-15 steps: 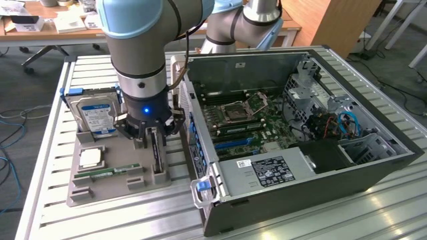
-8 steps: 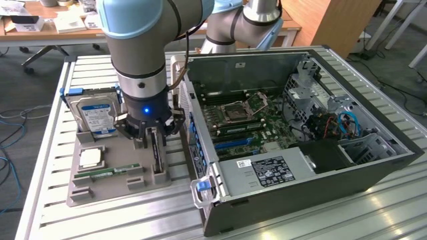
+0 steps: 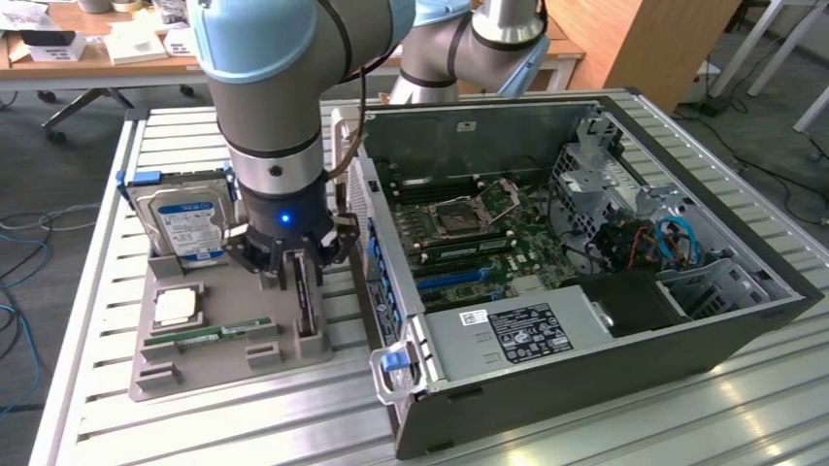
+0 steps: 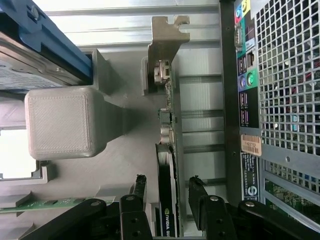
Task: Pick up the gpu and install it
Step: 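Pick up the gpu and move the gpu toward the slot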
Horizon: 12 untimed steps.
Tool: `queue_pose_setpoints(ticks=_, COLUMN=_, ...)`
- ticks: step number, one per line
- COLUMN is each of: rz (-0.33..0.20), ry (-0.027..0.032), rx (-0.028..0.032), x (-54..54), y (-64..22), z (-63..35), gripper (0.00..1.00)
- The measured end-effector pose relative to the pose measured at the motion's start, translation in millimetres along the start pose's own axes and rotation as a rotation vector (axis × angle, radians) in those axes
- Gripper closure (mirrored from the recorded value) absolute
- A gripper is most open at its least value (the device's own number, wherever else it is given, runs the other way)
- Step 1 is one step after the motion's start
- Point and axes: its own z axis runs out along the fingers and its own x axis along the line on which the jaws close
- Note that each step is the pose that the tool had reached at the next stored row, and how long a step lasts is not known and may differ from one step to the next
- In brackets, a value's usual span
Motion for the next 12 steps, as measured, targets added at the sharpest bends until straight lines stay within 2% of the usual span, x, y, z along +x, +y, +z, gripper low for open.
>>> queue_pose_setpoints(ticks=5, rz=0.000, ry=0.0001, rx=0.0021, x=0.1, y=-0.1, z=2.5, gripper=0.53)
queue_pose_setpoints(ticks=12, rz=0.000, ry=-0.0003, rx=0.0018, x=-0.1, y=0.0, z=2.9, gripper=0.53)
